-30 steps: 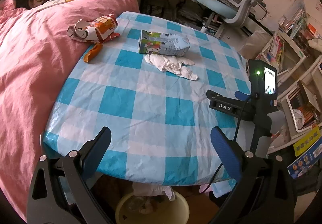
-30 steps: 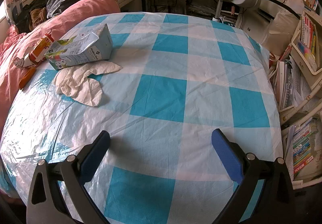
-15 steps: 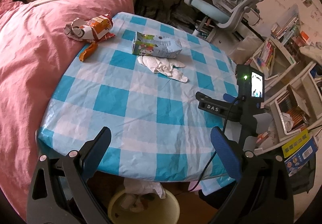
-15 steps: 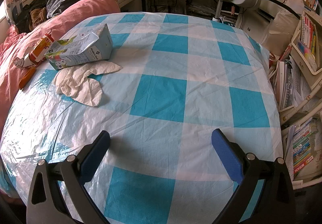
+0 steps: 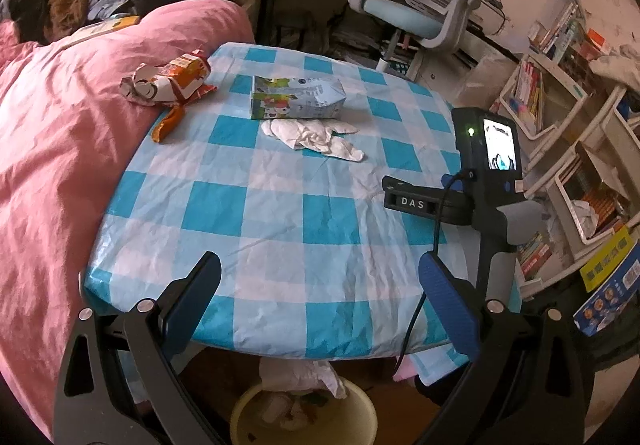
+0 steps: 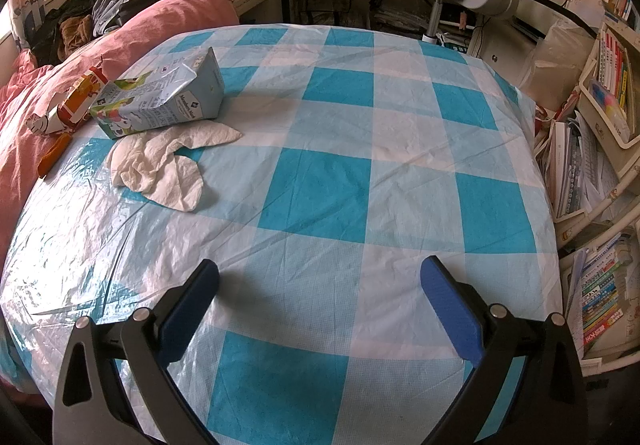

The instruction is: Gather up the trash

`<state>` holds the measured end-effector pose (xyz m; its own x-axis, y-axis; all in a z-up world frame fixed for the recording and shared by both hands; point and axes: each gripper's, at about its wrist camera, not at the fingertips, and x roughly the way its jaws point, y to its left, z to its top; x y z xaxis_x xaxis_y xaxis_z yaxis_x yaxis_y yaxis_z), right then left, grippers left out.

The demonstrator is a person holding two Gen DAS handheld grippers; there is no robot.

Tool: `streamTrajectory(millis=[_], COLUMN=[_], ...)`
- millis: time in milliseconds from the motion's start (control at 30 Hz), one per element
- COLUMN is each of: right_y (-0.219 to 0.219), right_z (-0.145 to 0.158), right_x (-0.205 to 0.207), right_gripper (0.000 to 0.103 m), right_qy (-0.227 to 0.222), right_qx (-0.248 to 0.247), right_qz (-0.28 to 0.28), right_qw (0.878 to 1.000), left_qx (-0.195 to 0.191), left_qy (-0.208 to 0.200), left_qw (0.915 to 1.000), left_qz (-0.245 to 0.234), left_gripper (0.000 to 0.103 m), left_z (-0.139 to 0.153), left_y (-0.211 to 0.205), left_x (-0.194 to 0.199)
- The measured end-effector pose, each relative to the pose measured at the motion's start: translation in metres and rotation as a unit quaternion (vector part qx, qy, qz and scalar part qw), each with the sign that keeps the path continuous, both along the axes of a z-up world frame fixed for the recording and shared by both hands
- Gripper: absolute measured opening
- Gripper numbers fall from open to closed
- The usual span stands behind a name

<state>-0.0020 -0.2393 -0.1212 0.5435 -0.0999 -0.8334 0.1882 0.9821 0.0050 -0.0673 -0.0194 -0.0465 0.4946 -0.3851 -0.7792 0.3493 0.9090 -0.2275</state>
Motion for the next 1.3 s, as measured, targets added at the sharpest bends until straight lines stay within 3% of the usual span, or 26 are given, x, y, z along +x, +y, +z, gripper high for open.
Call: streamTrajectory(millis=[1300], right_y=[-0.0006], right_z=[0.0003], right_x=[0.0002], right_gripper=[0.096], right_qy=[0.000], right_qx=[0.000], right_qz=[0.000], right_qw=[1.000], left_qx=[0.013], left_qy=[-0.004], left_qw=[0.9998], left_qz=[-0.013], left_gripper=[0.096], left_z=[-0.0033], left_y=[-0.0086], left_x=[-0.0040])
